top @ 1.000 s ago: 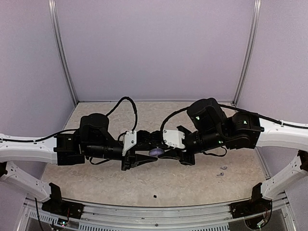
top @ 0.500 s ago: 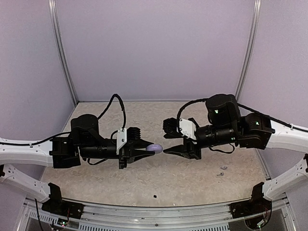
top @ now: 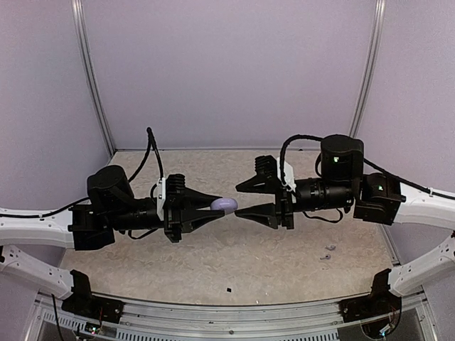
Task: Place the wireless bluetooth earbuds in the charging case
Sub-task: Pass from the left arm to the right, then pass from the right arm to the left, then open the charging case, then pass from the left arm to the right
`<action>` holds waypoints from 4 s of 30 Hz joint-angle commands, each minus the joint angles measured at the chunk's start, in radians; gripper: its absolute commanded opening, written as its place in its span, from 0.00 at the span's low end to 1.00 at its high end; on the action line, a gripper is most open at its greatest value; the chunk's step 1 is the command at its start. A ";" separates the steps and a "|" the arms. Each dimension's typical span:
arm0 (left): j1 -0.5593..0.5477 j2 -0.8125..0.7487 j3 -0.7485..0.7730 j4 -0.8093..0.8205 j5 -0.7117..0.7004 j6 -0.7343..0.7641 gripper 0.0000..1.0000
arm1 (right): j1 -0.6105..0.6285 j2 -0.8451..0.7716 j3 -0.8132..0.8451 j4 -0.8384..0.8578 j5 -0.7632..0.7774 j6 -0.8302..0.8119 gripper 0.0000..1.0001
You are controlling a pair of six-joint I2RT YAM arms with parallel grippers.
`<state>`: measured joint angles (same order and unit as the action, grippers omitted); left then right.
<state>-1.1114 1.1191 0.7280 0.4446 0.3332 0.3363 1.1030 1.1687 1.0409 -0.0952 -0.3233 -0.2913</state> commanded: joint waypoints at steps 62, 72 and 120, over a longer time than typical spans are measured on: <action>0.009 0.008 -0.022 -0.001 -0.038 -0.024 0.10 | -0.025 0.090 0.100 -0.053 -0.058 0.047 0.36; 0.013 -0.030 -0.063 0.045 0.031 -0.023 0.05 | -0.083 0.028 0.053 0.069 -0.067 0.117 0.40; 0.024 -0.006 -0.087 0.158 0.054 -0.036 0.04 | -0.099 0.177 0.093 0.214 -0.363 0.187 0.21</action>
<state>-1.0805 1.1065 0.6353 0.5755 0.3847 0.2924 1.0065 1.3266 1.0992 0.0978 -0.6590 -0.1104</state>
